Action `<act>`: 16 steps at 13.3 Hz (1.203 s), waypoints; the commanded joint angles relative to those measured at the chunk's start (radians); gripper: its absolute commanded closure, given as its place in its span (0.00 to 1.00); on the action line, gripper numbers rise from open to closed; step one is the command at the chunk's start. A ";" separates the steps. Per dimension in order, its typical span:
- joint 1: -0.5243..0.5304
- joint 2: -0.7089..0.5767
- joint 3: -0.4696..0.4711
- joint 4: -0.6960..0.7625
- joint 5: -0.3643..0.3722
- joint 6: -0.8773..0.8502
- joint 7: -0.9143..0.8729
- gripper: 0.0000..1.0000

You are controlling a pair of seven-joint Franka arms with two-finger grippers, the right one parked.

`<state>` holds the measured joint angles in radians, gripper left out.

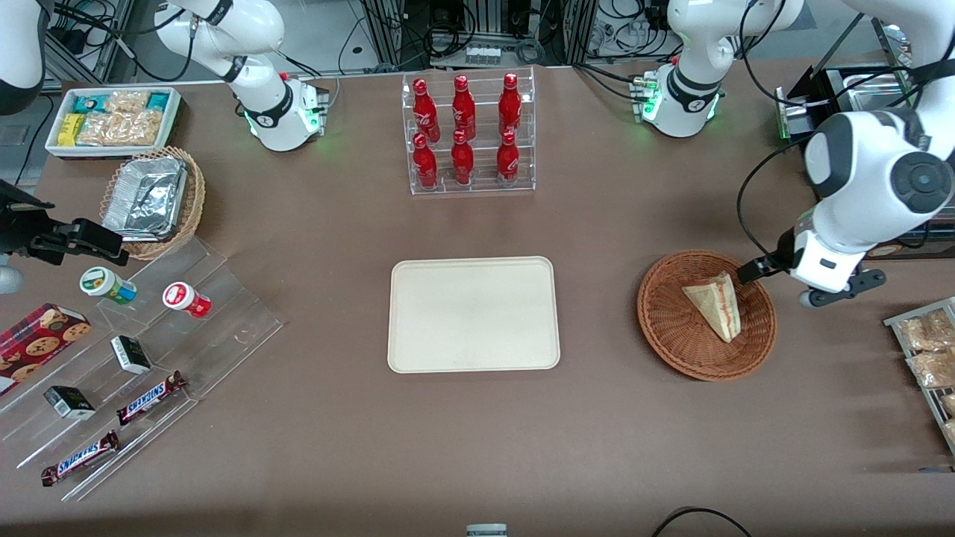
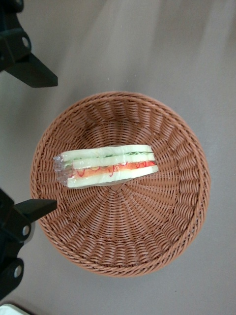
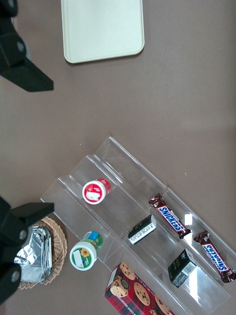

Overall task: Place sandwich from basket to tray
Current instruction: 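Move the open left gripper over the wrapped sandwich in the wicker basket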

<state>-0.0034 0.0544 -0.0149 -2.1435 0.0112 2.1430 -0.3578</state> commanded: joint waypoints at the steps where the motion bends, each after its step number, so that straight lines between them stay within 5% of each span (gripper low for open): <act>1: -0.009 0.001 -0.005 -0.050 0.018 0.075 -0.067 0.00; 16: -0.010 0.168 -0.036 -0.062 0.016 0.241 -0.173 0.00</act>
<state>-0.0091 0.2158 -0.0500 -2.1988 0.0113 2.3630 -0.4964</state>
